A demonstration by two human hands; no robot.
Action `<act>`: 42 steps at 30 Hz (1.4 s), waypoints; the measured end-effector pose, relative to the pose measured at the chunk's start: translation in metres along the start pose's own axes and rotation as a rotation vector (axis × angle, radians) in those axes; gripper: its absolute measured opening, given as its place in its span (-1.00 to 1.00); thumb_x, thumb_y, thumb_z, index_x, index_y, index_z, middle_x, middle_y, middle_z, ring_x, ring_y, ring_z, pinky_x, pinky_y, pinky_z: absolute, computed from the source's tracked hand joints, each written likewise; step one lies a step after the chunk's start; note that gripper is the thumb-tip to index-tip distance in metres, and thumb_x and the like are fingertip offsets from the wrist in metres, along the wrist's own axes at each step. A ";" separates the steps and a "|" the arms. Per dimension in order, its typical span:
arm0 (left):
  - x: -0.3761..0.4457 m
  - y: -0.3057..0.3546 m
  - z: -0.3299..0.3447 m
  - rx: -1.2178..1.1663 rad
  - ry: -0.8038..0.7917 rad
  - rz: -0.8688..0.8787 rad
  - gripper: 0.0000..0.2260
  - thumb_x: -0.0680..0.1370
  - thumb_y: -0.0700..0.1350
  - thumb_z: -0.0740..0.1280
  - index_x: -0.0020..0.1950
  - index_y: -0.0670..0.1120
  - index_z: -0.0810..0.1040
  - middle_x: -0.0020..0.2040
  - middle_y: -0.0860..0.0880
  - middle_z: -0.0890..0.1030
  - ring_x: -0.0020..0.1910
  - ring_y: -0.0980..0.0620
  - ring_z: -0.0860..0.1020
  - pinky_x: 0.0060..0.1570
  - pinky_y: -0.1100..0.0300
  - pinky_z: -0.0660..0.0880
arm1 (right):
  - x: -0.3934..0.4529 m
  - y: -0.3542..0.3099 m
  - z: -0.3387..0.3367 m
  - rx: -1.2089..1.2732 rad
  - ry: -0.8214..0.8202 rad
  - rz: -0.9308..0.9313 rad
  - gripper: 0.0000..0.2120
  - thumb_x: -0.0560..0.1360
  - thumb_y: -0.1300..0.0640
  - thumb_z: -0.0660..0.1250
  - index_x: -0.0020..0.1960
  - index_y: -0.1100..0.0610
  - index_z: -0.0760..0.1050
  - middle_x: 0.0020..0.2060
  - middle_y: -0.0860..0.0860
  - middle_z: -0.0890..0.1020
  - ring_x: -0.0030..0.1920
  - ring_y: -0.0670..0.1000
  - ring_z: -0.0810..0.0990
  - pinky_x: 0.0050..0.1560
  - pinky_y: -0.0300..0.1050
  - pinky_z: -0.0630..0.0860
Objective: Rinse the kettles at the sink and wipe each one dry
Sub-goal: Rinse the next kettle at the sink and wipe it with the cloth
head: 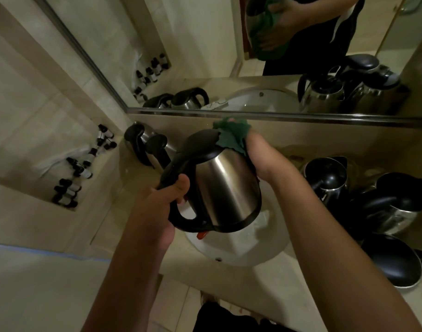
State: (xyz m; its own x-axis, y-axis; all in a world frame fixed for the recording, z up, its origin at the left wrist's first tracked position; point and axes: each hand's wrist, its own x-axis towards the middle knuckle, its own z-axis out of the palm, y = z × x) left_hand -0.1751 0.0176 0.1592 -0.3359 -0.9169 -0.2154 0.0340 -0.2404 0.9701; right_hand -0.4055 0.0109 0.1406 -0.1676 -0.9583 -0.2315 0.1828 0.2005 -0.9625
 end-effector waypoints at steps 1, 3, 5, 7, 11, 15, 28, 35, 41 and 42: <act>-0.001 0.000 0.000 0.013 -0.017 0.000 -0.77 0.37 0.08 0.52 -0.14 -0.04 0.66 0.04 -0.15 0.52 0.14 -0.31 0.52 0.40 -0.37 0.27 | -0.001 -0.006 0.001 0.053 -0.017 -0.016 -0.70 0.72 -0.08 0.12 0.10 0.02 0.59 -0.07 -0.03 0.74 0.00 -0.02 0.72 0.23 -0.06 0.57; -0.002 0.001 0.000 0.019 -0.053 -0.003 -0.89 0.43 0.02 0.46 -0.16 -0.01 0.70 0.00 -0.16 0.58 0.18 -0.30 0.56 0.39 -0.28 0.33 | 0.000 -0.011 -0.002 0.215 -0.019 -0.024 -0.67 0.70 -0.09 0.15 0.14 0.08 0.60 -0.06 -0.02 0.77 0.00 -0.02 0.74 0.11 -0.13 0.60; -0.001 0.002 -0.004 -0.023 -0.077 -0.010 -0.85 0.42 -0.03 0.46 -0.15 -0.10 0.66 -0.01 -0.18 0.56 0.06 -0.19 0.57 0.38 -0.25 0.36 | 0.001 -0.005 -0.011 0.349 -0.034 0.022 -0.62 0.71 -0.07 0.09 0.12 0.12 0.60 -0.09 0.02 0.76 -0.05 -0.01 0.74 0.01 -0.17 0.62; 0.001 0.003 -0.009 -0.037 -0.097 -0.022 -0.66 0.33 0.01 0.52 -0.10 -0.19 0.54 0.12 -0.21 0.43 0.06 -0.17 0.48 0.41 -0.27 0.33 | 0.001 0.009 -0.013 0.305 -0.023 0.144 -0.62 0.73 -0.02 0.06 0.00 0.12 0.58 -0.19 0.05 0.71 -0.18 0.00 0.70 -0.10 -0.13 0.61; 0.000 0.008 -0.009 -0.008 -0.224 -0.026 -0.59 0.25 0.10 0.63 -0.07 -0.12 0.64 -0.11 -0.12 0.64 -0.08 0.01 0.63 0.29 -0.14 0.41 | 0.007 0.021 -0.010 0.096 0.007 0.127 -0.71 0.70 0.27 0.09 -0.09 0.04 0.46 -0.28 -0.09 0.64 -0.40 -0.21 0.63 -0.35 -0.26 0.55; 0.003 0.017 -0.005 -0.017 -0.296 0.027 -0.64 0.24 0.19 0.61 -0.13 -0.01 0.72 -0.24 0.10 0.68 -0.17 0.17 0.65 0.16 0.02 0.43 | 0.018 -0.003 -0.005 0.054 -0.096 -0.101 -0.59 0.63 0.28 0.13 -0.28 0.14 0.62 -0.42 -0.03 0.66 -0.36 -0.11 0.64 -0.24 -0.20 0.55; 0.013 0.026 -0.013 -0.108 -0.317 0.032 -0.55 0.34 0.10 0.59 0.06 -0.16 0.63 -0.15 0.01 0.70 0.05 -0.01 0.65 0.41 -0.23 0.32 | 0.028 -0.018 0.000 -0.071 -0.182 0.087 -0.64 0.73 0.24 0.07 -0.18 0.06 0.49 -0.40 -0.11 0.62 -0.32 -0.15 0.57 -0.36 -0.39 0.51; 0.018 0.024 -0.016 -0.020 -0.238 0.035 -0.43 0.25 0.17 0.62 0.06 -0.18 0.62 -0.15 0.03 0.70 -0.07 0.09 0.66 0.13 0.08 0.51 | 0.030 -0.021 0.004 0.064 -0.079 0.116 -0.62 0.71 0.09 0.15 -0.21 0.07 0.58 -0.22 0.01 0.60 -0.24 -0.12 0.63 -0.11 -0.28 0.53; 0.022 0.021 -0.020 -0.018 -0.240 0.027 -0.54 0.26 0.16 0.63 0.03 -0.07 0.71 0.00 -0.04 0.69 0.11 -0.03 0.63 0.24 -0.04 0.49 | 0.027 -0.015 0.006 -0.065 -0.085 0.126 -0.65 0.72 0.31 0.03 -0.19 0.04 0.32 -0.29 -0.09 0.52 -0.31 -0.17 0.49 -0.43 -0.46 0.42; 0.023 0.021 -0.020 -0.024 -0.247 0.027 -0.50 0.28 0.14 0.62 0.10 -0.09 0.69 0.06 -0.07 0.69 0.19 -0.08 0.62 0.30 -0.06 0.47 | 0.026 -0.017 0.006 -0.063 -0.092 0.110 -0.63 0.71 0.33 0.04 -0.22 0.06 0.33 -0.35 -0.05 0.52 -0.33 -0.14 0.49 -0.46 -0.48 0.39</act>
State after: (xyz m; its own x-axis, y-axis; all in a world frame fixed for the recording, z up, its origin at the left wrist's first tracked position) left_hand -0.1633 -0.0148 0.1726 -0.5547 -0.8179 -0.1526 0.0678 -0.2273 0.9715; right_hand -0.4075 -0.0190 0.1516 -0.0598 -0.9439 -0.3249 0.1332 0.3150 -0.9397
